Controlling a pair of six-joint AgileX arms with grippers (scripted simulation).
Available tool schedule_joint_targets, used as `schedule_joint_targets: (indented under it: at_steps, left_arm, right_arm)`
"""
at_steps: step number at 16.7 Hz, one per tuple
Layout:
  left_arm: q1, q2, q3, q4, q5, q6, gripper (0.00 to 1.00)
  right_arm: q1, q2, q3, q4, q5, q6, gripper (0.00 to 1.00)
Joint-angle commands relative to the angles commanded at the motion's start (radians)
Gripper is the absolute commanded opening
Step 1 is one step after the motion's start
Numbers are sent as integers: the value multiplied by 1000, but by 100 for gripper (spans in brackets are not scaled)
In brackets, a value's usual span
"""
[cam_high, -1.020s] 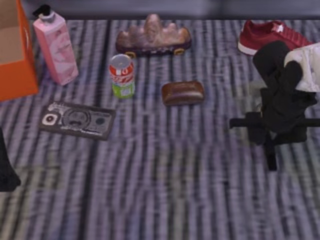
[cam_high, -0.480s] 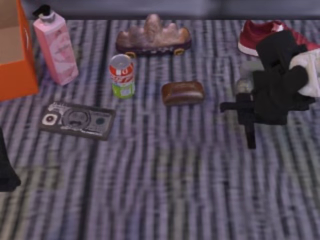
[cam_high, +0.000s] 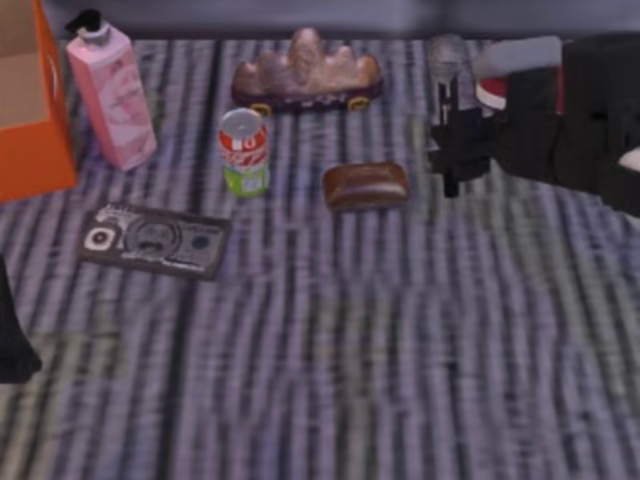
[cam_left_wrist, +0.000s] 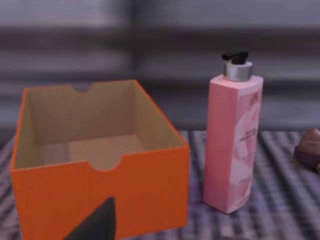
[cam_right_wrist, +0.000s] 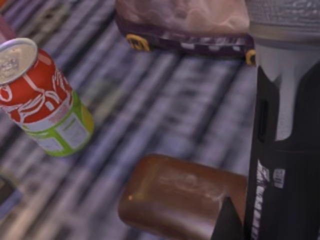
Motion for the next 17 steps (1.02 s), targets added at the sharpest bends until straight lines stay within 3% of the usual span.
schedule_joint_targets:
  at_steps: [4,8,15,17]
  left_arm:
    - [0,0,0,0,0,0,100]
    - [0,0,0,0,0,0,100]
    - [0,0,0,0,0,0,100]
    - [0,0,0,0,0,0,100]
  right_arm:
    - [-6,-95,-90,323,-104,-71,0]
    - [-11,-169,-140,489,-166,-118,0]
    - [-3,-177,-141,506,-170,-121,0]
    - [32,-191,-144,499,-137,-120,0]
